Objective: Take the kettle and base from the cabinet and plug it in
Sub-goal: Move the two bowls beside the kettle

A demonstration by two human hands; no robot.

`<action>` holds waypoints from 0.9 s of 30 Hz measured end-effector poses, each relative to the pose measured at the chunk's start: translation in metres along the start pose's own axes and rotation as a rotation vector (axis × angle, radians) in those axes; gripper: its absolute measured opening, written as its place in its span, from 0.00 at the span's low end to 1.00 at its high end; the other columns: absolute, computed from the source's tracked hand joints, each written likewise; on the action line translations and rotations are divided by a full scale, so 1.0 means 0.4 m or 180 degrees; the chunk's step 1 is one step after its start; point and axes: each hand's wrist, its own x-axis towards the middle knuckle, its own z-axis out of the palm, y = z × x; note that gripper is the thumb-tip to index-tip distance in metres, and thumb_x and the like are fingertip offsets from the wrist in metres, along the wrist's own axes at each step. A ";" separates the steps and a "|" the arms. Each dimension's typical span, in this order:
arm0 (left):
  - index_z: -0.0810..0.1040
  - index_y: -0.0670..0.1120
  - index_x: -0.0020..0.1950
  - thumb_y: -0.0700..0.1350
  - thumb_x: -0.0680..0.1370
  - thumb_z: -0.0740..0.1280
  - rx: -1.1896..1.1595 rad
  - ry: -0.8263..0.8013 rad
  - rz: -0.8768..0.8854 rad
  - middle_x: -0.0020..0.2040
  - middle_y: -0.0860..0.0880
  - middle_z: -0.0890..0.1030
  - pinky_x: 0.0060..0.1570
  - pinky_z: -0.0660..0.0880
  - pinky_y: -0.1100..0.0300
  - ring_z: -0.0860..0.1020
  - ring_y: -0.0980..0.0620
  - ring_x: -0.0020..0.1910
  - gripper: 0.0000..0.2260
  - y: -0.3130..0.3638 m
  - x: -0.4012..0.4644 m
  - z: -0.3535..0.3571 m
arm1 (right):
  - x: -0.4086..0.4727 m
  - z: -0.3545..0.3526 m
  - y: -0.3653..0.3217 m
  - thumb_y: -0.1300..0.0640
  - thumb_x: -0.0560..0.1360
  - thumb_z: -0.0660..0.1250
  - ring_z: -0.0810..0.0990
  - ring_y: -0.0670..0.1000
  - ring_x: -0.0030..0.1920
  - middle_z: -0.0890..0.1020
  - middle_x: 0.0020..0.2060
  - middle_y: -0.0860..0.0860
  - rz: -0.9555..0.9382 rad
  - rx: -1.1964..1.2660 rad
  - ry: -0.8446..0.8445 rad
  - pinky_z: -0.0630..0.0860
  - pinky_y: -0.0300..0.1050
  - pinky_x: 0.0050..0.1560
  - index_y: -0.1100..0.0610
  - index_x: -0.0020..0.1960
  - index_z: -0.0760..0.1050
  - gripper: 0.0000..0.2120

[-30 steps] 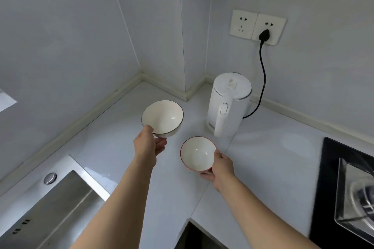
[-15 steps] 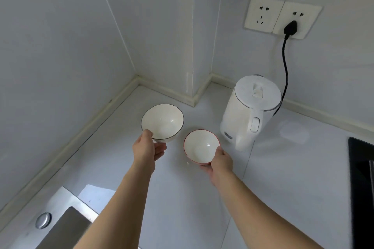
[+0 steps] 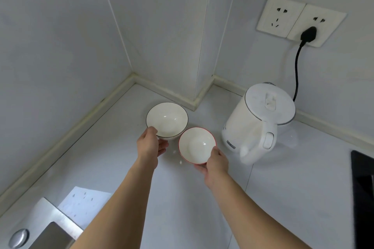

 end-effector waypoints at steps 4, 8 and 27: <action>0.74 0.49 0.42 0.46 0.73 0.58 0.0004 0.0018 0.0043 0.41 0.39 0.79 0.48 0.78 0.50 0.78 0.43 0.34 0.06 0.003 0.011 0.006 | 0.002 0.011 -0.004 0.53 0.81 0.55 0.77 0.63 0.58 0.76 0.59 0.56 0.0037 -0.0051 -0.0039 0.80 0.52 0.38 0.53 0.62 0.72 0.14; 0.73 0.50 0.40 0.46 0.74 0.57 -0.0021 0.0040 0.0052 0.41 0.40 0.77 0.44 0.75 0.52 0.76 0.42 0.36 0.06 0.005 0.021 0.009 | 0.000 0.021 -0.011 0.53 0.81 0.55 0.77 0.63 0.58 0.76 0.59 0.56 0.0065 -0.0095 -0.0084 0.80 0.51 0.38 0.51 0.59 0.72 0.11; 0.76 0.51 0.44 0.48 0.74 0.58 -0.0188 0.0045 -0.0002 0.43 0.41 0.79 0.41 0.75 0.55 0.76 0.43 0.36 0.07 -0.013 0.078 0.019 | 0.010 0.038 -0.014 0.52 0.81 0.55 0.77 0.62 0.59 0.76 0.60 0.55 0.0076 -0.0065 -0.0052 0.80 0.47 0.33 0.51 0.63 0.72 0.14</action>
